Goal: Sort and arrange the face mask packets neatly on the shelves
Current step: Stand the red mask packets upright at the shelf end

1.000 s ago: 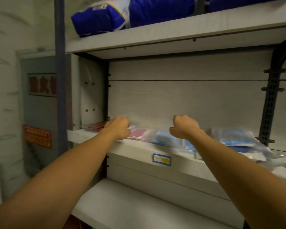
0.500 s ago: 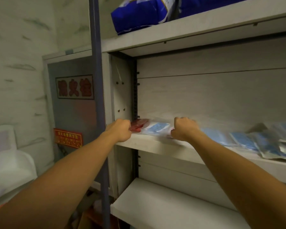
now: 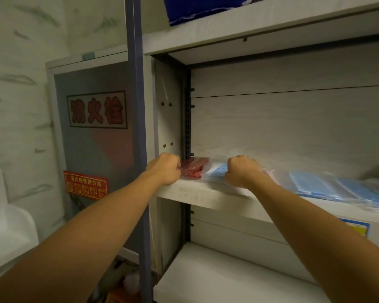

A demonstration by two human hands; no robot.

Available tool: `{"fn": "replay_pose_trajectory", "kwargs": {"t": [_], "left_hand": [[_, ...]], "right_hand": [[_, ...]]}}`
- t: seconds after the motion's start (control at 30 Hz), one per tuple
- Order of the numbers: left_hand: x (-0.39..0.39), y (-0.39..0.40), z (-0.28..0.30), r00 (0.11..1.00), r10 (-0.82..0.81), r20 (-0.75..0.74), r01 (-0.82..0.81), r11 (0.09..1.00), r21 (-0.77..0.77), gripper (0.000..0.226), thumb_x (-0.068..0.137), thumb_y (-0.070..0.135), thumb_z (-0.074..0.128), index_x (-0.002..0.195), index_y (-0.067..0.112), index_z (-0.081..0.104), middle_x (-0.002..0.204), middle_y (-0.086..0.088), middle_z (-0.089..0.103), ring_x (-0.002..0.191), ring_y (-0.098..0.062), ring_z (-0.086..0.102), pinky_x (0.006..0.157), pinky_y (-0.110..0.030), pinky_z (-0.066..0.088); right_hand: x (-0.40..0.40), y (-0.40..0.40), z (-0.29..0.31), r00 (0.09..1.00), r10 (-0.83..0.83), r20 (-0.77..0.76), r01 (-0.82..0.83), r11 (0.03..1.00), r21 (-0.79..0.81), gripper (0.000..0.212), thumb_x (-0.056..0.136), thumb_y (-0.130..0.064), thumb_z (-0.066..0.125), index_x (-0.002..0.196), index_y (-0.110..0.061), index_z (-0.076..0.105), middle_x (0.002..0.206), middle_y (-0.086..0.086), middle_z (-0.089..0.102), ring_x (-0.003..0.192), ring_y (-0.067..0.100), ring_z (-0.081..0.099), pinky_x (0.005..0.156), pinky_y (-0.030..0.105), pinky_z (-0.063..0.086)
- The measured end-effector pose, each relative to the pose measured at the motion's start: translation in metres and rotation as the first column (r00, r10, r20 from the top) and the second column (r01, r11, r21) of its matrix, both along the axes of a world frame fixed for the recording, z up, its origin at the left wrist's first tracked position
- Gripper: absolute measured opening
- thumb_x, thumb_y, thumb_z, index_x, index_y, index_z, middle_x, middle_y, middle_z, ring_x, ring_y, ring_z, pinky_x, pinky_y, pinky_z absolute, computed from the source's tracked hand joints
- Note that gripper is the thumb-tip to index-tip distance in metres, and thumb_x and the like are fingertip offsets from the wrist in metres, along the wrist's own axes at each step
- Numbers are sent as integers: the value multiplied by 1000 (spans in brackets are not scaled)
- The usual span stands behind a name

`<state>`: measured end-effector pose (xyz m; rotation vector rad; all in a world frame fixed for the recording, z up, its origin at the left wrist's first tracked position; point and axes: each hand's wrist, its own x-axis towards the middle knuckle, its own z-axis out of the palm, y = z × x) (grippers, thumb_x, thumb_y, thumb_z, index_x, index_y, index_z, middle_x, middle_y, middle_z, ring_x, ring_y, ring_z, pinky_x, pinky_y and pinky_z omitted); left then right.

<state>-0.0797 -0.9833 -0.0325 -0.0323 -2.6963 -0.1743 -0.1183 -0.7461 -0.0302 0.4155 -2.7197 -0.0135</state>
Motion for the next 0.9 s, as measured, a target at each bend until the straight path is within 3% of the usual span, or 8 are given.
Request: {"fn": "replay_pose_trajectory", "kwargs": {"t": [0.17,0.3,0.47,0.6,0.77,0.9], "left_hand": [[-41,-10,10,1000,-18,6,18,1000,14,22,88,8,53,101,17,69,104,-6,66,90,-26,64,78,-42,59],[-74,-16,15,999,-30,27,29,999,14,21,88,8,52,95,16,70,97,-6,66,85,-26,65,77,-44,61],[-109,-23,13,998,-46,30,45,998,53,19,88,9,53,93,15,70,97,-8,65,85,-29,65,78,-45,60],[-132,-27,8,997,-58,55,54,996,70,18,87,11,56,92,18,71,99,-7,67,85,-28,66,79,-45,61],[-153,-31,5,994,-78,72,67,987,144,19,88,11,56,96,16,72,103,-9,66,90,-30,66,85,-45,59],[-164,-32,4,989,-68,128,42,980,195,14,90,13,56,89,9,70,96,-11,65,87,-30,65,81,-43,59]], "right_hand": [[-41,-24,3,999,52,2,-52,998,-47,11,91,-20,51,86,-11,53,92,11,56,83,32,55,71,32,42],[-72,-40,4,992,111,58,-106,991,-81,14,92,-17,51,91,-9,63,97,15,66,86,33,60,71,35,49],[-103,-52,-1,965,209,159,-199,977,-75,26,86,-10,53,102,-7,73,106,13,72,99,32,64,88,43,56],[-113,-56,-4,953,220,207,-214,975,-52,30,85,-10,53,105,-17,74,113,7,72,103,28,63,94,42,54],[-119,-51,3,961,182,208,-169,983,-77,27,82,-11,55,90,-23,77,99,6,73,94,28,66,87,40,57],[-116,-49,11,969,101,224,-84,993,-84,25,83,-14,53,84,-14,78,88,8,76,89,26,68,84,39,58]]}}
